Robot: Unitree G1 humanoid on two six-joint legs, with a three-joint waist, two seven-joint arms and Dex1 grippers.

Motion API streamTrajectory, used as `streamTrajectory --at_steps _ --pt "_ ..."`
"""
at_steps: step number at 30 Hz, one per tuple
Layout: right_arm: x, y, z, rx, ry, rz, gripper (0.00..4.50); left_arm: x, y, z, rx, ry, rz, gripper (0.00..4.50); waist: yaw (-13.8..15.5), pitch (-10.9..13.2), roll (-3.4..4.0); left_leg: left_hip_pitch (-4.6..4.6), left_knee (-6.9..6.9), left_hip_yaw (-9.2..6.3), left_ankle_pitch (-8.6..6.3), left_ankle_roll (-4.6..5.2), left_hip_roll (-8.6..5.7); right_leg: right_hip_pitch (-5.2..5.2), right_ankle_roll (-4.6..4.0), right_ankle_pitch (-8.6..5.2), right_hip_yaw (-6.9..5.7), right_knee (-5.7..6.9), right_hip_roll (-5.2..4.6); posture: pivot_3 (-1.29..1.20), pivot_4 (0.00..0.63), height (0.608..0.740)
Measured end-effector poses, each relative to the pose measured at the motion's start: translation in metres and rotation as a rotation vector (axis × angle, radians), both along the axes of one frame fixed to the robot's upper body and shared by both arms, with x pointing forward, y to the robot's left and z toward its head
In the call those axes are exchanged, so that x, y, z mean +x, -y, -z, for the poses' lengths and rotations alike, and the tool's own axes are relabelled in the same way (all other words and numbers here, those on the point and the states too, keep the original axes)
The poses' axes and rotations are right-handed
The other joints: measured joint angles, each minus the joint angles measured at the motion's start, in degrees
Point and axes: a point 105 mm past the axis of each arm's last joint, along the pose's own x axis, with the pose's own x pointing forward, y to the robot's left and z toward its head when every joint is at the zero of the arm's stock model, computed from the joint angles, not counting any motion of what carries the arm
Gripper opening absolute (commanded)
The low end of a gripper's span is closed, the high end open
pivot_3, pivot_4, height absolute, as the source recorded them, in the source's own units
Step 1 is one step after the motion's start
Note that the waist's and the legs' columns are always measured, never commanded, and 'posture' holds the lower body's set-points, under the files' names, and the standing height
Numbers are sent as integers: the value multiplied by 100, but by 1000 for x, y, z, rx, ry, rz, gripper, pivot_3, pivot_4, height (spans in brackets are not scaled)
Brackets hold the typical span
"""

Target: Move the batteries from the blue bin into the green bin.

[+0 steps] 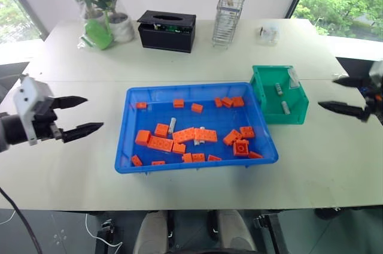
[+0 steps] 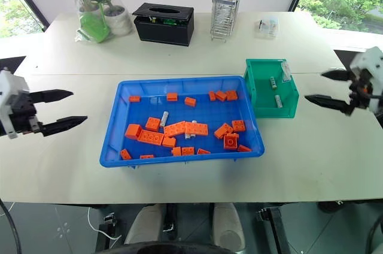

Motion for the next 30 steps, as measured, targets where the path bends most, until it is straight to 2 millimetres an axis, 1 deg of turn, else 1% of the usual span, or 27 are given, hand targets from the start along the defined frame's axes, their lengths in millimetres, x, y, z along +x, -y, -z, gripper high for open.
streamTrajectory --at_steps 3,5,7,8,10,11,14,18,21,24,27,30 --pt "8 -46 -13 17 24 -130 4329 0 17 -3 -11 -1 69 4500 26 0 0 -3 0 -2 0 0 -2 -4 1 0 -1 5 1 0 150 736" --pt "18 -97 -18 63 12 -233 4329 -4 36 -5 -14 -12 159 4500 10 0 0 -5 0 1 1 -1 -2 -8 1 1 0 9 0 0 150 736" --pt "20 -135 -14 75 -23 -304 4329 -9 51 -5 -11 -26 243 4500 28 0 -1 -8 1 -2 1 -1 -5 -11 2 1 -1 16 -1 0 150 736" --pt "21 -149 -12 80 -35 -323 4329 -11 55 -4 -7 -32 267 4500 41 0 -1 -12 1 -2 1 -1 -6 -15 2 1 -1 20 -2 0 150 736" --pt "19 -183 -1 82 -77 -380 4329 -14 58 0 0 -58 301 4500 59 0 -4 -13 3 -3 1 -1 -10 -16 2 1 -2 29 -3 0 150 736" --pt "17 -202 10 76 -109 -417 4329 -15 60 2 6 -72 319 4500 61 -1 -6 -14 5 -3 1 -1 -12 -16 2 1 -3 35 -3 0 150 736" --pt "13 -241 43 20 -189 -466 4329 -17 64 5 21 -95 364 4500 60 -1 -8 -16 18 -2 2 0 -16 -15 1 1 -3 46 -7 0 150 736" --pt "18 -261 70 -26 -241 -433 4329 -16 64 2 38 -79 375 4500 54 -3 -13 -15 21 -2 3 -1 -17 -15 0 0 -3 47 -7 0 150 736" --pt "20 -276 88 -54 -258 -448 4329 -14 60 5 57 -76 366 4500 33 -5 -16 -14 19 2 3 -1 -17 -15 2 1 -6 52 -1 0 150 736" --pt "26 -282 108 -94 -284 -432 4329 -16 61 7 59 -85 377 4500 23 -5 -15 -15 17 3 3 -1 -16 -19 4 2 -7 56 1 0 150 736" --pt "31 -282 117 -105 -295 -407 4329 -15 61 8 59 -86 375 4500 26 -5 -16 -15 17 2 4 -3 -16 -18 5 3 -7 56 1 0 150 736" --pt "31 -290 122 -101 -300 -415 4329 -14 62 8 61 -84 374 4500 20 -5 -15 -15 17 1 4 -3 -16 -18 8 4 -8 57 1 0 150 736"
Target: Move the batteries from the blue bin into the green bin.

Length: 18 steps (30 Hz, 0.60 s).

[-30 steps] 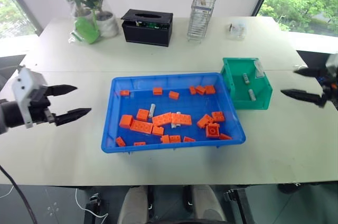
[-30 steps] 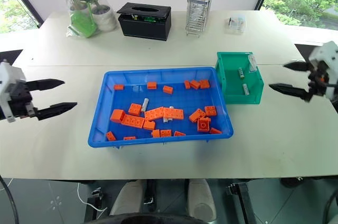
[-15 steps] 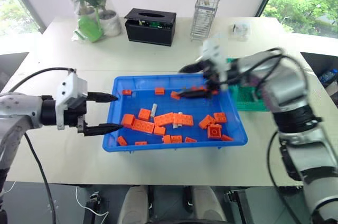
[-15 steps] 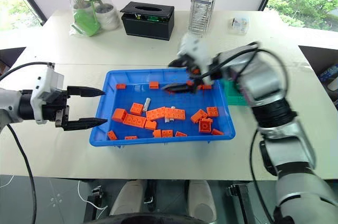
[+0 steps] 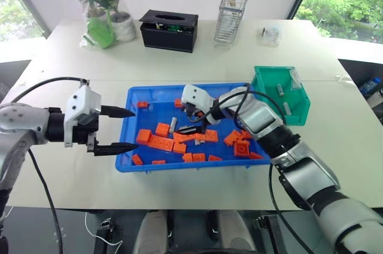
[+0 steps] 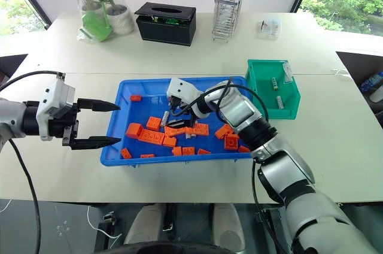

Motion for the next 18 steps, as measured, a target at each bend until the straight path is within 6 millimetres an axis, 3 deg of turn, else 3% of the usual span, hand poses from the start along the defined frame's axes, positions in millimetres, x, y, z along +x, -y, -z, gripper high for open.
streamTrajectory --at_steps 10,13,16,18 --pt "-1 -13 5 -2 4 -7 4329 3 1 0 -7 11 -5 4500 2 0 0 0 0 -2 0 -1 0 0 1 0 -1 0 0 0 150 736" --pt "1 -11 7 -13 20 0 3522 3 2 0 -12 18 -6 4500 1 0 0 0 0 -2 0 -1 0 1 0 0 -1 0 0 0 150 736" --pt "2 -14 6 -10 36 -4 2131 5 4 -3 -18 27 1 4500 -3 0 0 0 0 -2 0 -1 0 0 1 1 -1 1 1 0 150 736" --pt "1 -16 6 -5 33 0 2140 7 5 -6 -22 38 1 4500 -3 0 0 1 0 -3 1 -1 0 1 1 1 -2 2 2 0 150 736"
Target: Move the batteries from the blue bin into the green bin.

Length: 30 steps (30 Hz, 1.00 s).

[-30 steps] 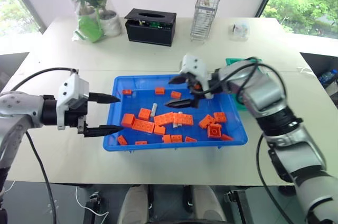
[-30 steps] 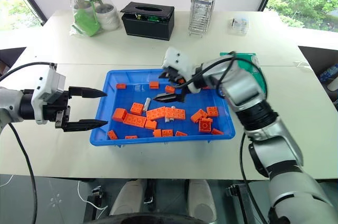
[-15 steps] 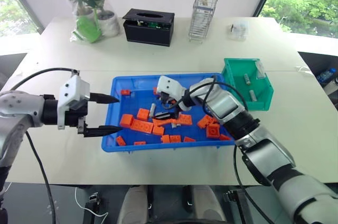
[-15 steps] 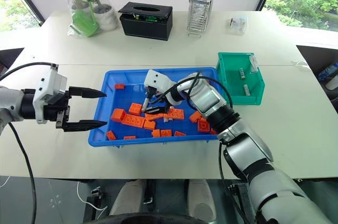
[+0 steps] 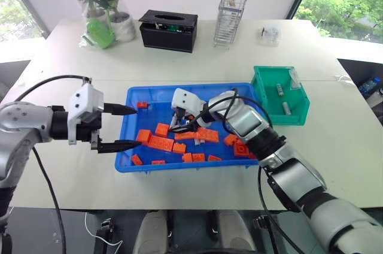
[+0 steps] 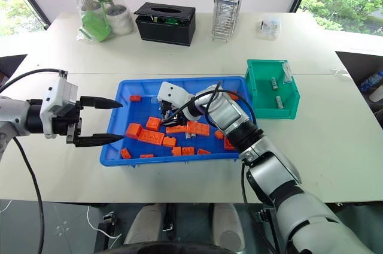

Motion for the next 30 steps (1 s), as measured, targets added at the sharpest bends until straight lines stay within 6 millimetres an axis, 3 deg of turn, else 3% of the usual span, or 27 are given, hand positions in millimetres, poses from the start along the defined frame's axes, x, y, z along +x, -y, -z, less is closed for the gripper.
streamTrajectory --at_steps 5,9,11,15,17,20,23,25,26,29,30 --pt "3 9 -13 40 -33 49 2140 4 -1 5 9 -16 -3 4500 13 0 0 -1 0 0 0 0 0 0 1 1 0 0 0 0 150 736" --pt "7 29 -53 117 7 98 2140 7 3 5 8 -12 14 4500 33 1 0 -2 0 -2 0 0 0 0 1 0 0 -1 -3 0 150 736" --pt "12 53 -78 159 44 163 2140 7 6 7 9 -11 28 4500 50 0 -1 -2 0 -3 0 0 -1 3 -1 -1 -1 -4 -4 0 150 736" --pt "24 133 -119 205 145 403 2140 11 6 11 -13 -21 25 4500 59 1 -3 -3 0 0 0 0 -3 4 -6 -3 -1 -12 -9 0 150 736" --pt "26 170 -131 235 177 539 2140 12 7 13 -20 -15 22 4500 41 1 -5 -2 -3 1 0 0 -3 4 -6 -3 -1 -13 -8 0 150 736" --pt "17 223 -117 198 167 700 2140 13 13 19 -23 -21 23 4500 29 1 -5 1 -10 1 -1 1 -2 2 -4 -3 -1 -12 -2 0 150 736" --pt "10 251 -98 177 135 804 2140 12 13 24 -21 -35 21 4500 -16 2 -3 6 -10 3 0 1 0 -2 -4 -3 4 -8 0 0 150 736" --pt "9 259 -93 182 128 843 2140 12 14 23 -24 -29 25 4500 -26 2 -3 10 -9 0 0 0 1 -1 -4 -4 7 -7 2 0 150 736" --pt "8 260 -92 188 124 851 3176 12 15 23 -26 -27 26 4500 -26 2 -3 10 -8 -2 1 0 1 -1 -5 -4 7 -7 3 0 150 736" --pt "10 258 -92 188 142 856 4447 14 16 19 -26 -9 28 4500 -2 2 -3 9 -6 -6 1 0 1 0 -5 -4 7 -9 2 0 150 736" --pt "11 257 -92 183 156 845 4447 15 17 17 -26 -1 29 4500 6 2 -3 8 -6 -6 1 0 0 0 -5 -4 7 -9 1 0 150 736"
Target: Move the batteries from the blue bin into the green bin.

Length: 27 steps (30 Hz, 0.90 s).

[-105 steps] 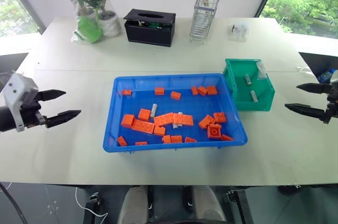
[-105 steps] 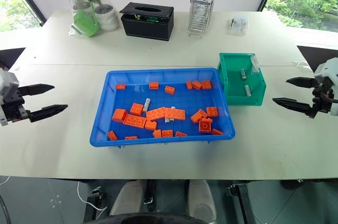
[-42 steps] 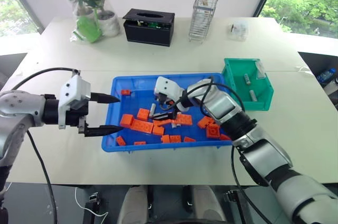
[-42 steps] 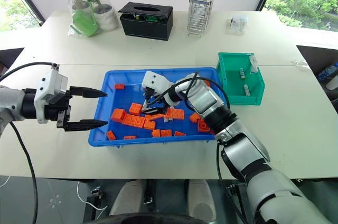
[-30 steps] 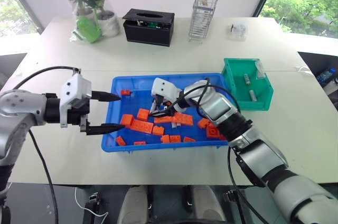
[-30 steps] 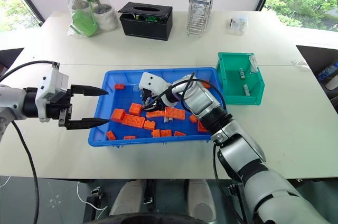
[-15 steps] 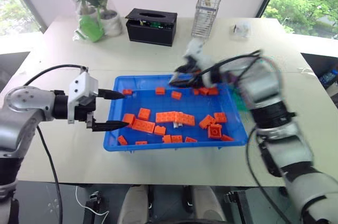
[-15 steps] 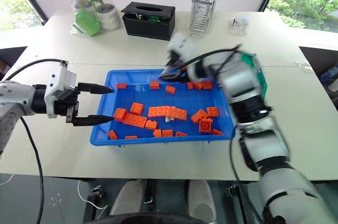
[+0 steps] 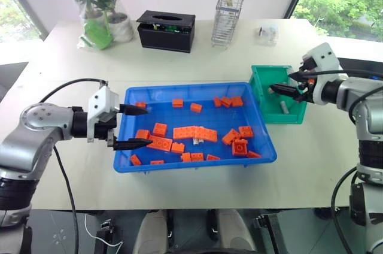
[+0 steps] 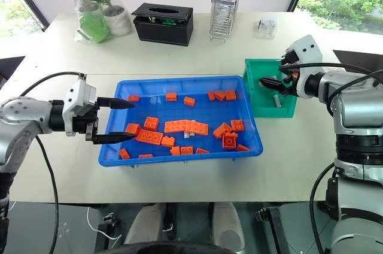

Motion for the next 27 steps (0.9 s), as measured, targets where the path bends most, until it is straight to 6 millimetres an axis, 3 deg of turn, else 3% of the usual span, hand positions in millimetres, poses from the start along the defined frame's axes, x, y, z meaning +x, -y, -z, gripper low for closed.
streamTrajectory --at_steps 4,9,12,16,23,27 --pt "0 -17 -8 -30 34 -115 4447 1 1 -4 -1 10 -1 4500 12 0 1 -3 -1 0 0 0 -1 0 1 0 0 -2 -1 0 150 736" --pt "-29 -75 -10 -75 -3 -493 4447 2 1 -4 -2 10 -2 4500 6 1 0 -4 -3 -8 -1 2 2 0 6 2 -1 0 3 0 150 736" --pt "-50 -105 4 -94 -78 -694 4447 2 1 -4 -2 12 -2 4500 17 1 -1 -4 1 -9 -1 2 2 1 1 -1 -1 0 1 0 150 736" --pt "-69 -129 35 -152 -176 -870 4447 2 2 -4 -1 5 -8 4500 35 2 -5 -4 4 -8 -1 2 0 4 -1 -2 -2 -3 -3 0 150 736" --pt "-61 -152 76 -208 -218 -888 4447 -6 12 -10 -13 20 7 4500 29 1 -9 -4 6 -8 0 1 0 3 0 -1 -2 3 -1 0 150 736" --pt "-52 -154 90 -213 -236 -856 4447 -10 14 -5 -19 4 4 4500 30 1 -8 -4 6 -7 0 1 0 3 0 -1 -2 4 0 0 150 736"
